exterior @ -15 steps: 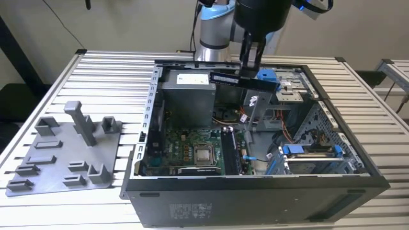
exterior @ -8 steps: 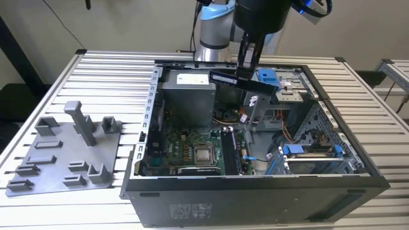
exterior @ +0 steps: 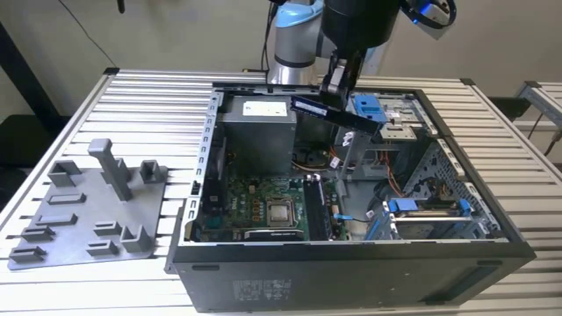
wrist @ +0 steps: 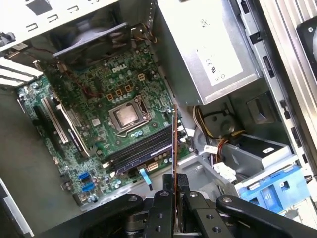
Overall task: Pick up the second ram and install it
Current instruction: 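Insert the second ram into the second slot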
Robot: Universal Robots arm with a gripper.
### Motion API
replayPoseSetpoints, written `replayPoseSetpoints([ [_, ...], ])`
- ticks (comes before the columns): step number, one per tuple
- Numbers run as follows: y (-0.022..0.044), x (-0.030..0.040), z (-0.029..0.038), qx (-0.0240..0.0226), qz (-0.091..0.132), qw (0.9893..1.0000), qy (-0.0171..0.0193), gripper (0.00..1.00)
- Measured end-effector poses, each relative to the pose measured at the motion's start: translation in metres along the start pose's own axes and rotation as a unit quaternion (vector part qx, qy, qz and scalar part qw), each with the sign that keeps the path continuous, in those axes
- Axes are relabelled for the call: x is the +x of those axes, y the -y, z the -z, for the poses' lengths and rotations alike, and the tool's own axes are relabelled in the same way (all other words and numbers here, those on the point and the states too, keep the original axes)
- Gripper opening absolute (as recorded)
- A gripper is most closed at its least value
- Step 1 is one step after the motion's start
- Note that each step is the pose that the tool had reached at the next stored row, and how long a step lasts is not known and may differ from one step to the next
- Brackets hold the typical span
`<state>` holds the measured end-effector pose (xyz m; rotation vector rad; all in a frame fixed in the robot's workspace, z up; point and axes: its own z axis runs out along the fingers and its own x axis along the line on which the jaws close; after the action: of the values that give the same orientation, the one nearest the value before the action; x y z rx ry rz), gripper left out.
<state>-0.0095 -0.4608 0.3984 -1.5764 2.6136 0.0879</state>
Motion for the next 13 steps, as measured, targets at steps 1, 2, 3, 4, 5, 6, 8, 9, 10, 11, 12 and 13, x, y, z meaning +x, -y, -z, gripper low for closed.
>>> replayPoseSetpoints([
  [1, 0.0, 0.0, -0.0002, 0.0008, -0.008, 1.0, 0.0, 0.14],
  [2, 0.0, 0.0, -0.0003, 0.0016, -0.015, 0.9999, 0.0001, 0.14],
  [3, 0.0, 0.0, -0.0004, 0.0024, -0.023, 0.9997, 0.0001, 0.14],
  [4, 0.0, 0.0001, -0.0006, 0.0033, -0.03, 0.9995, 0.0, 0.14],
  [5, 0.0, 0.0001, -0.0007, 0.0041, -0.038, 0.9993, 0.0, 0.14],
  [6, 0.0, 0.0001, -0.0009, 0.005, -0.046, 0.9989, 0.0001, 0.14],
  [8, 0.0, 0.0001, -0.0011, 0.0066, -0.062, 0.9981, 0.0001, 0.14],
  [9, 0.0, 0.0001, -0.0013, 0.0074, -0.069, 0.9976, 0.0001, 0.14],
  [10, 0.0, 0.0002, -0.0014, 0.0082, -0.077, 0.997, 0.0001, 0.14],
  [11, 0.0, 0.0002, -0.0016, 0.009, -0.084, 0.9964, 0.0001, 0.14],
  [12, 0.0, 0.0002, -0.0017, 0.0099, -0.092, 0.9957, 0.0001, 0.14],
  [13, 0.0, 0.0002, -0.0019, 0.0106, -0.099, 0.995, 0.0001, 0.14],
])
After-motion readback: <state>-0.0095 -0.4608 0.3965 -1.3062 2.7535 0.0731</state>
